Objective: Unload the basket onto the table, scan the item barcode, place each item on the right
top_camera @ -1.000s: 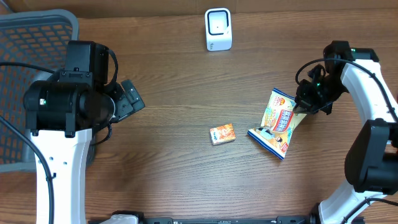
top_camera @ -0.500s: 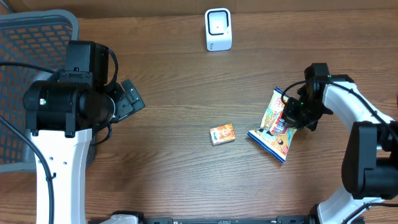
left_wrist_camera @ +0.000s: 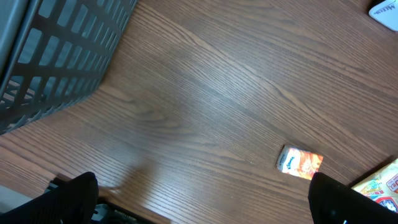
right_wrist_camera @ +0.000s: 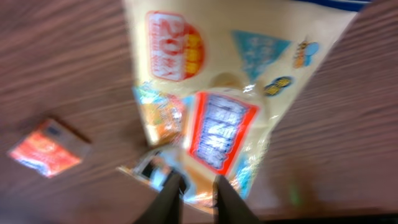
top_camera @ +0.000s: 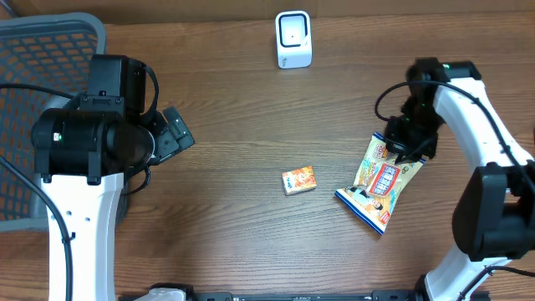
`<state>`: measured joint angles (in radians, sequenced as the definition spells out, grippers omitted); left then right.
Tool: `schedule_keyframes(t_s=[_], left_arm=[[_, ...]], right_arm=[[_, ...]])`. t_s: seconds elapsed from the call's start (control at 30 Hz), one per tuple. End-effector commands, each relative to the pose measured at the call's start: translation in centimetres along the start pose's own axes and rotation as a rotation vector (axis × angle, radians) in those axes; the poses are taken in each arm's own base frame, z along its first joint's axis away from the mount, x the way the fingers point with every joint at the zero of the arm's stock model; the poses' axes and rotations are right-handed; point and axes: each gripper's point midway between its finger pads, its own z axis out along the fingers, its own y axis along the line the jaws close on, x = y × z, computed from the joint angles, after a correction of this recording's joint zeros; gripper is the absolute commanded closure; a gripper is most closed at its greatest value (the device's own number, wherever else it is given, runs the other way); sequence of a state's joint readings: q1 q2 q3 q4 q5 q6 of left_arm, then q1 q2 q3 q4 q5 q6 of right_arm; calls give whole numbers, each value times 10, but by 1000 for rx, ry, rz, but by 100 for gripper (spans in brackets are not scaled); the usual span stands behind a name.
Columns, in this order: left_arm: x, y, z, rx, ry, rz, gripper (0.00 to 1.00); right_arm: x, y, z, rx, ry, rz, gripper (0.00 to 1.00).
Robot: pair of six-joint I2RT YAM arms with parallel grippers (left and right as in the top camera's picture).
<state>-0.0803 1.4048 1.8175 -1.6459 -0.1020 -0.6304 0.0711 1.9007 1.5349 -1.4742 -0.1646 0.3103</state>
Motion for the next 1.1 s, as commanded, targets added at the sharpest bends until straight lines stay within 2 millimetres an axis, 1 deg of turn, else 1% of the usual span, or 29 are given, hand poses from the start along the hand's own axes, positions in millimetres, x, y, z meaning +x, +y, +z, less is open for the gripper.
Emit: schedule_keyframes(t_s=[0.0, 0.03, 0.07, 0.13, 0.2, 0.3, 0.37, 0.47, 0.57, 0.77, 0.87, 0.9, 0.97, 1.0, 1.03, 1.07], left_arm=[[-2, 3, 1, -15, -4, -25, 0], [-2, 3, 1, -15, -4, -25, 0], [-2, 3, 1, -15, -4, -25, 0], [-2, 3, 1, -15, -4, -25, 0], [-2, 3, 1, -15, -4, -25, 1], [-2, 3, 1, -15, -4, -25, 1], [-2, 3, 1, -15, -4, -25, 1], [-2, 3, 1, -15, -4, -25, 0], [-2, 3, 1, -15, -4, -25, 0], [-2, 3, 1, -15, -4, -25, 0], [-2, 3, 1, -15, -4, -25, 0], [-2, 3, 1, -15, -4, -25, 0], [-2, 3, 1, -15, -4, -25, 0], [-2, 3, 1, -15, -4, -25, 1], [-2, 3, 1, -15, -4, -25, 0], [-2, 3, 1, -15, -4, -25, 0]], right_arm=[[15, 16, 2, 88, -8, -126, 39], [21, 20, 6, 108, -1, -147, 14], [29, 24, 12, 130, 13, -176, 0], [45, 31, 24, 182, 37, -220, 0], [56, 28, 35, 287, 27, -217, 0], [66, 22, 46, 419, -11, -230, 0], [71, 25, 53, 456, -27, -275, 0], [70, 27, 60, 509, -77, -326, 0], [64, 25, 64, 554, -135, -336, 0], [68, 9, 90, 572, -117, -335, 0], [65, 9, 98, 558, -138, -313, 0], [64, 10, 99, 551, -148, -307, 1], [59, 15, 101, 532, -170, -308, 10], [54, 19, 101, 520, -196, -308, 30], [52, 20, 102, 515, -205, -308, 42], [51, 22, 102, 509, -213, -308, 56]])
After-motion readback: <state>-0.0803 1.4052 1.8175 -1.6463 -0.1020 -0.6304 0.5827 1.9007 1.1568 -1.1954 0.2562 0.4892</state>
